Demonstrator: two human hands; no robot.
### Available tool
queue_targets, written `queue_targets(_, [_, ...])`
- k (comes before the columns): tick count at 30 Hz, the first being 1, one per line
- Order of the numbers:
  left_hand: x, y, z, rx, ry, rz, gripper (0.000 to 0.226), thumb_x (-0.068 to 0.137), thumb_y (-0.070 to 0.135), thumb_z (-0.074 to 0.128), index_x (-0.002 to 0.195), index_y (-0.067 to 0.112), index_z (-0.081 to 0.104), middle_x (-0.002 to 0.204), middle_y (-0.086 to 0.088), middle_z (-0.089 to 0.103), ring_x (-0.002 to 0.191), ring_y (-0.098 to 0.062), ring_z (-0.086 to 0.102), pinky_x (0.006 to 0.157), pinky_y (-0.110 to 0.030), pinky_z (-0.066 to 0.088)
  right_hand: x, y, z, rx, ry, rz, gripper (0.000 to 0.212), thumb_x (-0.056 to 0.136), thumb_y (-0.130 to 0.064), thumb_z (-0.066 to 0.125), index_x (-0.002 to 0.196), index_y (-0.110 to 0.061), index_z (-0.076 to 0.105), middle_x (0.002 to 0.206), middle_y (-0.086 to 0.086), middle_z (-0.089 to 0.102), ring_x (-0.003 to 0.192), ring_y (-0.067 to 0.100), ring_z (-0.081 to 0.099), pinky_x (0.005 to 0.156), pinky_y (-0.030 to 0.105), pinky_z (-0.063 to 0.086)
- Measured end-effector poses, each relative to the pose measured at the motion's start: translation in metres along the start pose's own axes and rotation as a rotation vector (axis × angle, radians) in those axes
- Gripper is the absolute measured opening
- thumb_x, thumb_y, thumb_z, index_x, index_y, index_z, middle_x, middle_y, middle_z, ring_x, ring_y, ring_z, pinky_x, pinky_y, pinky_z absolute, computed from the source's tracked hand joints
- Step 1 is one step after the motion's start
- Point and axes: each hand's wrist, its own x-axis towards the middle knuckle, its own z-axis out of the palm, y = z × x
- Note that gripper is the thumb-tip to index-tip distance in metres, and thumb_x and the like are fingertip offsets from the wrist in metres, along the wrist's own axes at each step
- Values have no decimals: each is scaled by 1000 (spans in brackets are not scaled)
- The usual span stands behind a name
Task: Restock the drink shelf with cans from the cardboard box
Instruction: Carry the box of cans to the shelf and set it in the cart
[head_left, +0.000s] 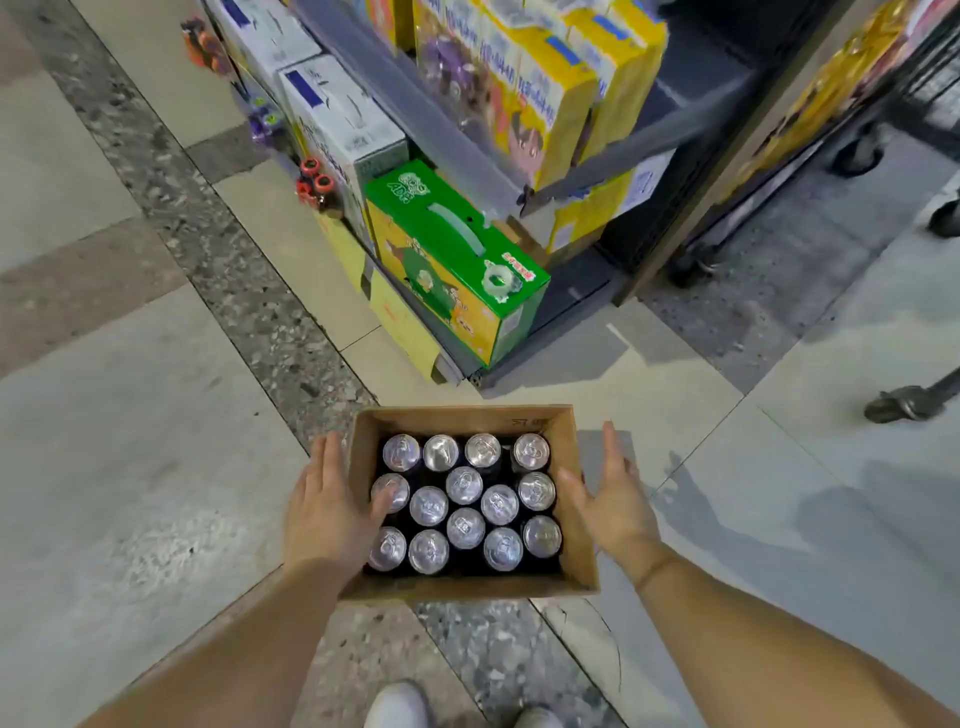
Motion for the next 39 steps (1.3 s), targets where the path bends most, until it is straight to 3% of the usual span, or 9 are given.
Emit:
queue_targets(3, [4, -15, 25, -123, -33, -142, 94, 84, 54, 61, 153, 23, 5, 161, -3, 11, 145, -25, 20, 112, -48, 29, 13, 26, 25, -12, -36, 68, 84, 94, -41, 55, 154, -32, -2, 148, 13, 40, 123, 32, 53, 98, 39, 42])
queue_targets(5, [6, -24, 40, -210, -85, -194, 93, 83, 45, 67, 150, 26, 5, 153, -10, 32, 135, -32, 40, 99, -52, 42, 15, 40, 39, 10, -84, 85, 83, 95, -37, 55, 152, -38, -5, 139, 8, 52, 115, 28, 58, 97, 40, 46])
queue_targets(8, [8, -27, 49, -206, -115, -219, 94, 85, 35, 66, 150, 32, -3, 127, -13, 60, 106, -36, 62, 73, -39, 45, 18, 48, 52, 7, -71, 75, 78, 96, -31, 53, 151, -39, -2, 123, 2, 64, 103, 26, 63, 87, 37, 49])
queue_targets(13, [9, -25, 45, -52, -108, -244, 88, 90, 11, 54, 152, 33, -4, 77, -3, 56, 61, -22, 46, 57, -32, 32, 21, 52, 60, -83, 15, 63, 71, 96, -23, 45, 151, -38, 4, 87, -3, 63, 69, 19, 56, 63, 31, 44])
queue_targets(21, [11, -7, 25, -6, -85, -203, 83, 84, 11, 54, 149, 42, 12, 76, 0, 59, 59, -22, 48, 56, -30, 37, 22, 49, 34, -102, 51, 75, 65, 94, -19, 46, 150, -37, 18, 106, 4, 67, 83, 25, 58, 79, 33, 51])
queue_targets(26, [-26, 37, -28, 21, -111, -156, 82, 83, 17, 55, 145, 48, 12, 93, -6, 70, 75, -31, 63, 63, -32, 44, -31, 39, -33, -84, 55, 80, 61, 93, -21, 46, 148, -36, 24, 107, 5, 67, 91, 30, 62, 78, 35, 51])
queue_targets(30, [-67, 102, -97, 62, -143, -55, 78, 84, 21, 54, 146, 47, 12, 95, -6, 71, 73, -29, 61, 66, -34, 47, -105, 25, -122, -18, 113, 120, 54, 92, -24, 45, 142, -39, 31, 104, 1, 68, 88, 28, 63, 76, 34, 51])
queue_targets(33, [-109, 174, -163, 82, -167, 66, 74, 87, 23, 52, 147, 45, 14, 110, -9, 69, 93, -32, 66, 75, -36, 49, -171, 15, -204, 56, 175, 183, 43, 93, -30, 46, 133, -42, 37, 99, -4, 68, 82, 25, 61, 76, 34, 51])
queue_targets(39, [-185, 340, -267, 238, -225, 332, 80, 85, 12, 48, 151, 37, 10, 121, -15, 63, 105, -37, 61, 86, -41, 48, -295, 9, -368, 107, 358, 300, 41, 89, -43, 49, 128, -39, 40, 111, -1, 67, 98, 29, 64, 78, 32, 46])
